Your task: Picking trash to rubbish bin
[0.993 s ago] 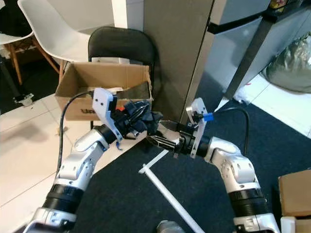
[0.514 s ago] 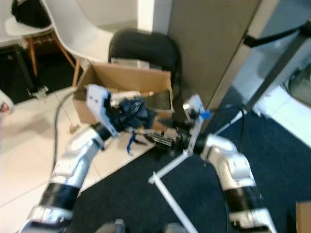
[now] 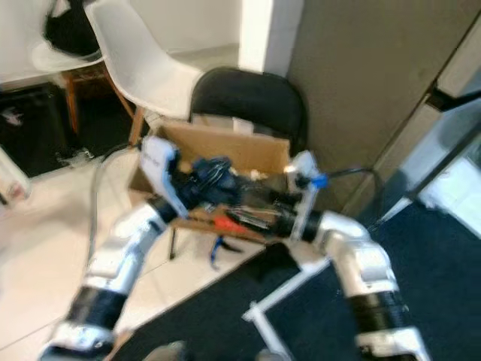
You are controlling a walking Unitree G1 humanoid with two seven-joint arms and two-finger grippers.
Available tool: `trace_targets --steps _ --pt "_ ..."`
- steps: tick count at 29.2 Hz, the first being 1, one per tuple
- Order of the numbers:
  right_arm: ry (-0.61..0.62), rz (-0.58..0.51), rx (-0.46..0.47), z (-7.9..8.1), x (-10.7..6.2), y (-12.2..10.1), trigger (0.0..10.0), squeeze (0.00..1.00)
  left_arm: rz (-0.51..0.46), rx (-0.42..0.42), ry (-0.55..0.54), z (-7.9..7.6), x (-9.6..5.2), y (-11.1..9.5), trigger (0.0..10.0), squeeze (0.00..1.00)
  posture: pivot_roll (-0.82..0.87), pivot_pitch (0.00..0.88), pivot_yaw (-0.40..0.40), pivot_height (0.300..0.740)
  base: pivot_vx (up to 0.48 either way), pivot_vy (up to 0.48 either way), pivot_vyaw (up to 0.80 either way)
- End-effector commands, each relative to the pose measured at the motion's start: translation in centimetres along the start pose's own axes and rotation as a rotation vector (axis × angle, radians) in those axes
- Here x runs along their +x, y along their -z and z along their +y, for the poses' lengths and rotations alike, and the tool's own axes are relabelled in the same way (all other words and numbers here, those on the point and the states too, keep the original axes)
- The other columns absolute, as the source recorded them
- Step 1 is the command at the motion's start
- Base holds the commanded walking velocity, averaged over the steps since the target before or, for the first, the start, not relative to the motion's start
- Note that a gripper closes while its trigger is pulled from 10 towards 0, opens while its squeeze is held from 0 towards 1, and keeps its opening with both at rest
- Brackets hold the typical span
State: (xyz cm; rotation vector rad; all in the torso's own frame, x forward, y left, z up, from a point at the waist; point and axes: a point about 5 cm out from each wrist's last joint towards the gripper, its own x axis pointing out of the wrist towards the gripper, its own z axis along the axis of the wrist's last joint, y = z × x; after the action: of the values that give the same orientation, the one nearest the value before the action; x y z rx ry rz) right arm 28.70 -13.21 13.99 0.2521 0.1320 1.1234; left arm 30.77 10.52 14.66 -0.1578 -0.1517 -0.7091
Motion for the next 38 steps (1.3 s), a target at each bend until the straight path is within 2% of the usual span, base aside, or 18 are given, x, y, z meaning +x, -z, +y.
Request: trace_targets --steps 1,24,28,29,38 --pt "0.018 0.007 -0.011 -0.24 -0.43 -0.07 10.0 0.0 0.002 -0.009 0.025 -0.52 0.27 0.13 10.0 0.0 -0.04 0.0 -0.05 0.74 0.439 0.0 0.0" --pt "0.017 0.011 -0.01 -0.27 -0.44 0.01 10.0 0.0 -0.015 -0.027 0.042 -0.56 0.16 0.07 10.0 0.0 -0.04 0.0 -0.056 0.74 0.435 0.0 0.0" --pt "0.017 0.011 -0.01 -0.25 -0.43 0.04 10.0 0.0 -0.009 -0.047 0.029 -0.4 0.13 0.21 10.0 0.0 -0.04 0.0 -0.055 0.74 0.0 0.0 0.0" --pt "0.017 0.011 -0.009 -0.24 -0.43 0.07 10.0 0.0 -0.014 -0.063 0.035 -0.39 0.14 0.23 10.0 1.0 -0.04 0.0 -0.056 0.74 0.0 0.0 0.0" --pt "0.013 0.03 -0.024 -0.31 -0.63 0.07 10.0 0.0 -0.012 -0.069 0.05 -0.47 0.21 0.34 10.0 1.0 -0.04 0.0 -0.056 0.74 0.0 0.0 0.0"
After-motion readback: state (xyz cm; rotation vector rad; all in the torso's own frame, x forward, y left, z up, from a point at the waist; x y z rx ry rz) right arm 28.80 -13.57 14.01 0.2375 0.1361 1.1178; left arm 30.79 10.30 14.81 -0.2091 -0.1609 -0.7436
